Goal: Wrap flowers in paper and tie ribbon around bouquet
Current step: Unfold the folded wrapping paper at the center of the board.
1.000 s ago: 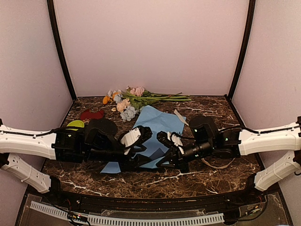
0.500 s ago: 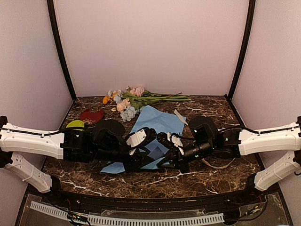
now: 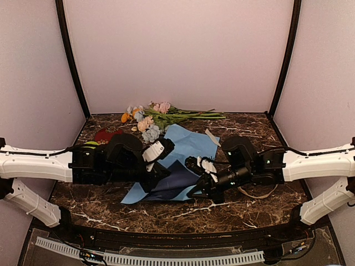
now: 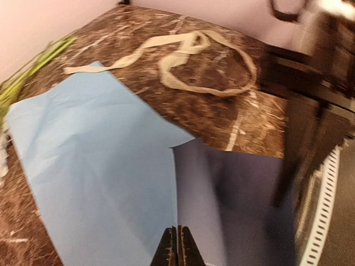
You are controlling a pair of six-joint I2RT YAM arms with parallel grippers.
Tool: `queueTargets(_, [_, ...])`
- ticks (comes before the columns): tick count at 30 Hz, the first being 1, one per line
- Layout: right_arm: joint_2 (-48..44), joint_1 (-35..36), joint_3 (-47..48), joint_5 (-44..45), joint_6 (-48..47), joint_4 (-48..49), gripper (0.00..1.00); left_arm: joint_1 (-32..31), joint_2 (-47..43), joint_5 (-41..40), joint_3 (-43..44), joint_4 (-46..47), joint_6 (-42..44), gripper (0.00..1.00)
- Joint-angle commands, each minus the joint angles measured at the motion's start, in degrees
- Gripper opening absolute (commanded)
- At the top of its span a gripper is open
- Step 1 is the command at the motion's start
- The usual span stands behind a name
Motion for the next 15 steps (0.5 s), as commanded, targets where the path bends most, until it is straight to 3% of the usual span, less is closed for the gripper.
queueTargets(1, [-1.8,0.52,3.14,-0.75,-0.75,-4.98,0.0,4.82,-6.65,-16.26,-0.3,-2.02,-3.34,0.0])
queueTargets(8, [-2.1,2.17,5.15,-2.96,-0.78,-11.59,0.0,8.05,-20.56,-28.9,-6.5,2.37,-5.02,0.0])
queueTargets(15, [4.18,6.98,8.35,-6.81,-0.99,-17.52,0.0,8.15,-31.99,-41.45,-16.0,-1.51,-18.31,0.0])
